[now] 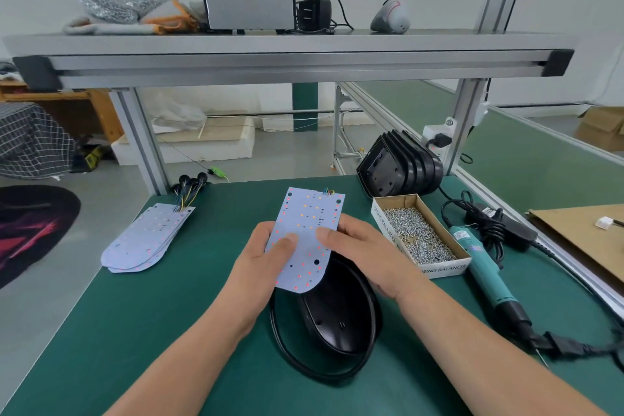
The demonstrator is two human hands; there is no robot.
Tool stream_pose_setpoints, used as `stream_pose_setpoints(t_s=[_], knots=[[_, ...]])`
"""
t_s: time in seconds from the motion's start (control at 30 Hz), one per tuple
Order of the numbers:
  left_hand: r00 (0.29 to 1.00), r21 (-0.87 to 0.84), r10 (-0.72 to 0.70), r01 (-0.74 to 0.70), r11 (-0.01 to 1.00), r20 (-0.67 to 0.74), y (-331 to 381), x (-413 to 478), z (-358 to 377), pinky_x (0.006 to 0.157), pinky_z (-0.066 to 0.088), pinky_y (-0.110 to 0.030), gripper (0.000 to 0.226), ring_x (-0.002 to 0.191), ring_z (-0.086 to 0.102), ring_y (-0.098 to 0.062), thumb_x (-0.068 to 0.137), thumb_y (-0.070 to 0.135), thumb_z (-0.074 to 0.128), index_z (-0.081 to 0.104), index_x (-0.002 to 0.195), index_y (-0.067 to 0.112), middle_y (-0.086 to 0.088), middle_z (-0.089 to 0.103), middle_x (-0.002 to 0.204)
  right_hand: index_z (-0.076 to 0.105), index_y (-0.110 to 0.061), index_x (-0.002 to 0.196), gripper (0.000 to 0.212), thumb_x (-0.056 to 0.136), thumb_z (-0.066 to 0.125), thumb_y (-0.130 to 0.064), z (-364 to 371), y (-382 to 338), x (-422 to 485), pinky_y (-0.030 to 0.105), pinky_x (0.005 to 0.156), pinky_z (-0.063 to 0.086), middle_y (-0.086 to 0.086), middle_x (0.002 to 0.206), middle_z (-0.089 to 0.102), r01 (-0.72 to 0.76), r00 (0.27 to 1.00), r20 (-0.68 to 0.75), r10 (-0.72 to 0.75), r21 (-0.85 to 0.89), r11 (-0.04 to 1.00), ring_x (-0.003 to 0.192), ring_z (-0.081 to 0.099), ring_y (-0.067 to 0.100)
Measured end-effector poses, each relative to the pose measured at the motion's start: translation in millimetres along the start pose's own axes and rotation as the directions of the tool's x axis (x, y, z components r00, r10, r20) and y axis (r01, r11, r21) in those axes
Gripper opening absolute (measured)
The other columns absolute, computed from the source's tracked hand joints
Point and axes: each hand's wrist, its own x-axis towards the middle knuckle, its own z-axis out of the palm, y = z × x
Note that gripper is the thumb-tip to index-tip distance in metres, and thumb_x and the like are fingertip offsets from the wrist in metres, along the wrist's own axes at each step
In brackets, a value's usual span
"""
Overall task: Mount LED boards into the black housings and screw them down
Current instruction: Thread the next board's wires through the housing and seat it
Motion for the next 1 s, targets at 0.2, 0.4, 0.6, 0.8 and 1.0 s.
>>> stream_pose_setpoints(t_s=[0.2, 0.4, 0.6, 0.8, 1.0], knots=[[0.998, 0.043, 0.009, -0.012, 0.999, 0.069, -1, -2, -1, 0.081, 0.052, -0.020, 0.040, 0.101, 0.072, -0.003, 0.091, 0.058, 0.060, 0.063, 0.126, 0.039, 0.013, 0.077, 0.114, 0.079, -0.013, 0.111, 0.028, 0.090, 0.062, -0.022, 4, 2, 0, 0.032, 0.101, 0.055, 0.003, 0.118, 0.079, -0.015, 0.985, -0.171, 0.020, 0.030, 0.999, 0.112, 0.072, 0.017], [0.989, 0.015, -0.049, 0.047, 0.999, 0.138, -5, 3, -12, 0.115, 0.043, -0.051, 0.055, 0.125, 0.067, -0.019, 0.087, 0.059, 0.053, 0.069, 0.133, 0.033, 0.007, 0.075, 0.131, 0.078, -0.011, 0.114, 0.026, 0.104, 0.055, -0.005, -3, 4, 0, 0.031, 0.098, 0.055, 0.005, 0.119, 0.079, -0.070, 0.966, -0.238, 0.102, 0.138, 0.988, 0.111, 0.073, 0.018], [0.960, -0.025, -0.013, 0.021, 0.999, 0.279, -6, 10, -16, 0.119, 0.038, -0.045, 0.055, 0.131, 0.065, -0.019, 0.094, 0.026, 0.037, 0.072, 0.135, 0.018, 0.002, 0.076, 0.127, 0.075, 0.001, 0.103, 0.021, 0.103, 0.055, -0.007, -7, 7, -2, 0.022, 0.064, 0.058, 0.010, 0.097, 0.081, -0.133, 0.919, -0.337, 0.204, 0.222, 0.966, 0.078, 0.076, 0.018], [0.938, 0.027, 0.015, -0.026, 0.999, 0.347, -12, 14, -24, 0.119, 0.043, -0.037, 0.069, 0.136, 0.061, -0.025, 0.091, -0.024, 0.033, 0.061, 0.144, 0.009, -0.008, 0.071, 0.139, 0.070, 0.003, 0.093, 0.021, 0.102, 0.056, -0.011, -9, 6, -5, 0.018, 0.058, 0.051, 0.003, 0.082, 0.074, -0.140, 0.882, -0.431, 0.191, 0.147, 0.979, 0.069, 0.066, 0.013], [0.950, 0.144, 0.075, -0.123, 0.982, 0.303, -19, 13, -22, 0.109, 0.051, -0.027, 0.063, 0.129, 0.067, -0.019, 0.100, -0.013, 0.059, 0.052, 0.151, 0.023, -0.003, 0.074, 0.133, 0.054, -0.027, 0.072, 0.038, 0.105, 0.050, -0.009, -5, 1, -4, 0.005, 0.049, 0.038, -0.023, 0.055, 0.056, -0.155, 0.906, -0.402, 0.135, -0.017, 0.988, 0.050, 0.053, -0.007]])
